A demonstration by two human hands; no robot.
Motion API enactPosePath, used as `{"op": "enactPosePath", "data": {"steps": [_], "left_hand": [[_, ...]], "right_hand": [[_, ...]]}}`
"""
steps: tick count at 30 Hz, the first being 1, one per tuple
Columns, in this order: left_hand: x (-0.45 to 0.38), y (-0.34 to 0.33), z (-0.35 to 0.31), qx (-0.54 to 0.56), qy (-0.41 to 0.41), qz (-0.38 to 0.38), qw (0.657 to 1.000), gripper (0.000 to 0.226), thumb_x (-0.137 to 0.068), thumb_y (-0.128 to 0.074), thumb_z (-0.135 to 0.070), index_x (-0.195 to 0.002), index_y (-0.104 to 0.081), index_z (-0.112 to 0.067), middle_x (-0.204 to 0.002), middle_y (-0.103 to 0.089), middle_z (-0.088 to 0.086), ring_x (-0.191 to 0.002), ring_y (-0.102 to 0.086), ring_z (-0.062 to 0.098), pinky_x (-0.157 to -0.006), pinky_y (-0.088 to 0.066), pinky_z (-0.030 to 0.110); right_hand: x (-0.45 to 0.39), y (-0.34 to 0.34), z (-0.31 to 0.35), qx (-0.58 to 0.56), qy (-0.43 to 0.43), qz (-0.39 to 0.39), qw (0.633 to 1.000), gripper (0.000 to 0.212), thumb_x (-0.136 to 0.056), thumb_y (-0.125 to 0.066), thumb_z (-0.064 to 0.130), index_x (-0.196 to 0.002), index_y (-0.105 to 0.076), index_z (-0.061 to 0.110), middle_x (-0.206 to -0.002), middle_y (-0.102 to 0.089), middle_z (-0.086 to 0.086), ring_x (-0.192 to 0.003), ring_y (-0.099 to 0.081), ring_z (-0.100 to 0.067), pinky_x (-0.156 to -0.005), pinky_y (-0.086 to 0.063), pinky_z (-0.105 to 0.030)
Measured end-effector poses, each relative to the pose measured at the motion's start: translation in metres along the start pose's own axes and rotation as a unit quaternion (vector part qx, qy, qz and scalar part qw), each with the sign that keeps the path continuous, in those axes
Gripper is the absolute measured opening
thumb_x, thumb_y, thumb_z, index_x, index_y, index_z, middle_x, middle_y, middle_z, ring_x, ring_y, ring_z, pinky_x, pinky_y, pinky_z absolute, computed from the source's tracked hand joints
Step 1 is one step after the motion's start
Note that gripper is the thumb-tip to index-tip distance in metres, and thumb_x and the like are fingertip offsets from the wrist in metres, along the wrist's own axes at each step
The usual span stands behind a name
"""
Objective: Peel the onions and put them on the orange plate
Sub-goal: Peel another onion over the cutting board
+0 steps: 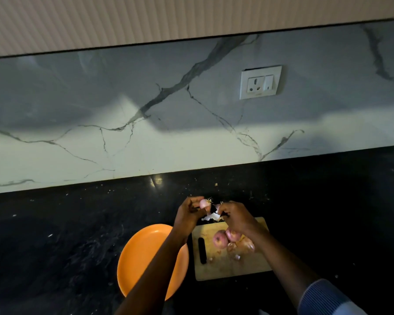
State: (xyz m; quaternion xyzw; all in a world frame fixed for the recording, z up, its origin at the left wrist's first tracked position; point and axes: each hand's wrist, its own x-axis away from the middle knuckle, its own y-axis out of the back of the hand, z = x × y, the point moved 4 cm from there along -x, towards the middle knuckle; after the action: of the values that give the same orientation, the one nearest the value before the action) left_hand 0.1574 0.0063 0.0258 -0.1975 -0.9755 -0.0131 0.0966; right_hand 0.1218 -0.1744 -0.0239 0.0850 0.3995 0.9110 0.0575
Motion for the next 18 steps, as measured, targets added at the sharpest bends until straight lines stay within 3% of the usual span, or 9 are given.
{"op": "enactPosePath", "data": {"steps": [3, 8, 11, 13, 15, 18], "left_hand": [[-0.001, 0.003, 0.003, 0.000, 0.008, -0.006, 1.000, 0.032, -0.086, -0.076, -0.006, -0.115, -0.064, -0.010, -0.105, -0.075, 0.006, -0.099, -0.072, 0.016, -0.074, -0.056, 0.018], [-0.008, 0.006, 0.004, 0.012, 0.028, -0.030, 0.999, 0.038, -0.084, -0.078, -0.007, -0.117, -0.060, -0.010, -0.108, -0.073, 0.007, -0.101, -0.071, 0.019, -0.078, -0.058, 0.023], [-0.009, 0.004, 0.000, 0.009, 0.014, -0.010, 1.000, 0.032, -0.085, -0.078, -0.008, -0.114, -0.062, -0.009, -0.107, -0.075, 0.011, -0.101, -0.072, 0.022, -0.082, -0.059, 0.028], [-0.007, 0.002, -0.005, 0.007, -0.001, 0.001, 1.000, 0.030, -0.087, -0.076, -0.008, -0.114, -0.063, -0.007, -0.104, -0.075, 0.011, -0.098, -0.073, 0.023, -0.078, -0.058, 0.026], [-0.004, 0.001, -0.011, 0.009, -0.012, 0.010, 1.000, 0.028, -0.087, -0.076, -0.008, -0.112, -0.063, -0.007, -0.101, -0.076, 0.010, -0.093, -0.073, 0.021, -0.074, -0.057, 0.023], [-0.001, 0.001, -0.016, 0.007, -0.019, 0.021, 1.000, 0.023, -0.086, -0.076, -0.007, -0.106, -0.065, -0.010, -0.096, -0.076, 0.007, -0.087, -0.073, 0.016, -0.071, -0.056, 0.021]], "right_hand": [[0.003, 0.012, -0.007, -0.032, -0.038, -0.041, 0.998, 0.028, -0.090, -0.061, -0.005, -0.100, -0.076, 0.016, -0.105, -0.075, 0.000, -0.099, -0.069, -0.013, -0.086, -0.054, -0.023], [-0.001, 0.036, 0.010, -0.159, -0.043, -0.060, 0.985, 0.017, -0.094, -0.068, 0.012, -0.105, -0.070, 0.025, -0.099, -0.071, 0.010, -0.097, -0.069, -0.007, -0.086, -0.052, -0.021], [-0.003, 0.036, 0.034, -0.278, -0.002, 0.002, 0.961, 0.021, -0.092, -0.073, 0.026, -0.110, -0.068, 0.038, -0.108, -0.074, 0.006, -0.096, -0.072, -0.009, -0.086, -0.058, -0.030], [-0.002, 0.033, 0.045, -0.298, 0.015, 0.023, 0.954, 0.022, -0.090, -0.075, 0.031, -0.110, -0.070, 0.039, -0.107, -0.076, 0.004, -0.098, -0.072, -0.010, -0.084, -0.059, -0.030], [0.000, 0.034, 0.052, -0.309, 0.019, 0.002, 0.951, 0.017, -0.088, -0.077, 0.026, -0.103, -0.075, 0.033, -0.099, -0.078, 0.004, -0.091, -0.073, -0.008, -0.079, -0.058, -0.029], [0.000, 0.035, 0.052, -0.310, 0.019, -0.020, 0.950, 0.013, -0.087, -0.078, 0.019, -0.091, -0.079, 0.031, -0.089, -0.078, 0.002, -0.080, -0.071, -0.013, -0.076, -0.057, -0.044]]}}
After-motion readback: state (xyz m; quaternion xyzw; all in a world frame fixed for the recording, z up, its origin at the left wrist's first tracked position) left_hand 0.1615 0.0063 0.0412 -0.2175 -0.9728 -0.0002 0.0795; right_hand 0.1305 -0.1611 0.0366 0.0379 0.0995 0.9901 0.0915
